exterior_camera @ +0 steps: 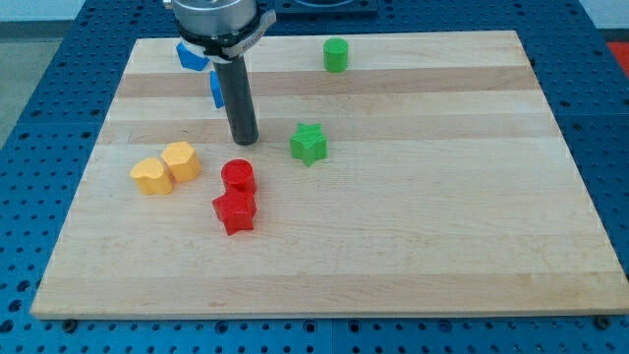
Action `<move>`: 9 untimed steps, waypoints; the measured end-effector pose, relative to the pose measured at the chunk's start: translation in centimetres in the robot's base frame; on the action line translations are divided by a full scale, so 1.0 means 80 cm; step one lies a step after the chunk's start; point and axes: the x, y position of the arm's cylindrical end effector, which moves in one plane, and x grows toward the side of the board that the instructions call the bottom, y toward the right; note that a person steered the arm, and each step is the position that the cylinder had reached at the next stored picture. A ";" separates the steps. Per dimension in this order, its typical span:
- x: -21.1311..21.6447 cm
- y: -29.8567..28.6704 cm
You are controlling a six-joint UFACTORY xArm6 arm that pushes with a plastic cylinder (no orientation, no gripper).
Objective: Push the red star to the center of the board
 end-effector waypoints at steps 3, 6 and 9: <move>0.065 0.069; 0.212 0.034; 0.172 -0.056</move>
